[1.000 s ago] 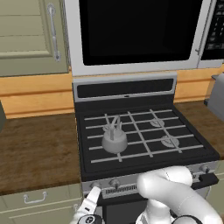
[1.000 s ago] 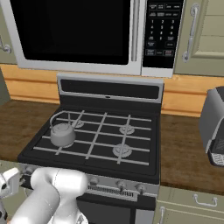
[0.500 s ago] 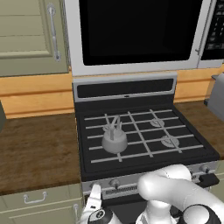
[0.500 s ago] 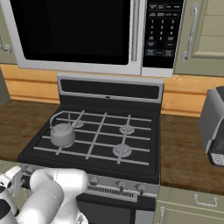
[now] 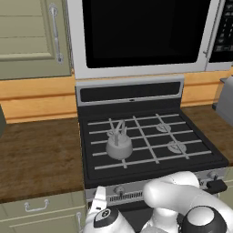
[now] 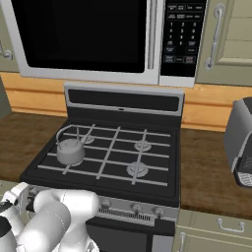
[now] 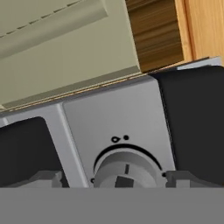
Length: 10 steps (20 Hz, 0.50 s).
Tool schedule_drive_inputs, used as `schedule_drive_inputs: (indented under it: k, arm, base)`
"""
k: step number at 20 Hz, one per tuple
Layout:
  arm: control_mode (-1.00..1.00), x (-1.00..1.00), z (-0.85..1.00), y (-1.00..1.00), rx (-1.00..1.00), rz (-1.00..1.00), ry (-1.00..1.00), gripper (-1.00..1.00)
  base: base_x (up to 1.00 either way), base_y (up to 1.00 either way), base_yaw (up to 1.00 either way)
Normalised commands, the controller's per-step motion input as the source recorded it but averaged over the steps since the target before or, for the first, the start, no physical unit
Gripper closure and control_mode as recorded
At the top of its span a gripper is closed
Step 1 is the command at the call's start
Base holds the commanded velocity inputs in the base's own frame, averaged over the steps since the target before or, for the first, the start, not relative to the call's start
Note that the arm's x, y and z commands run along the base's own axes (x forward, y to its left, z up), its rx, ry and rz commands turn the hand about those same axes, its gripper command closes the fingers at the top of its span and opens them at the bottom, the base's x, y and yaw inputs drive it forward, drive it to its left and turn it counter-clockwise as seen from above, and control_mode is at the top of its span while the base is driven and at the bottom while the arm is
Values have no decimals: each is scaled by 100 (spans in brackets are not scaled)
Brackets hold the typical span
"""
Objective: Turn off the front left burner of the stove.
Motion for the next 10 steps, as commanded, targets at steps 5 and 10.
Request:
schedule_drive_inputs:
  k: [5,10]
  arm:
    - [-100,1,-5,0,3,0,0,100]
    - [-100,2,0,0,2,0,0,100]
  base:
    - [0,0,0]
    - [0,0,0]
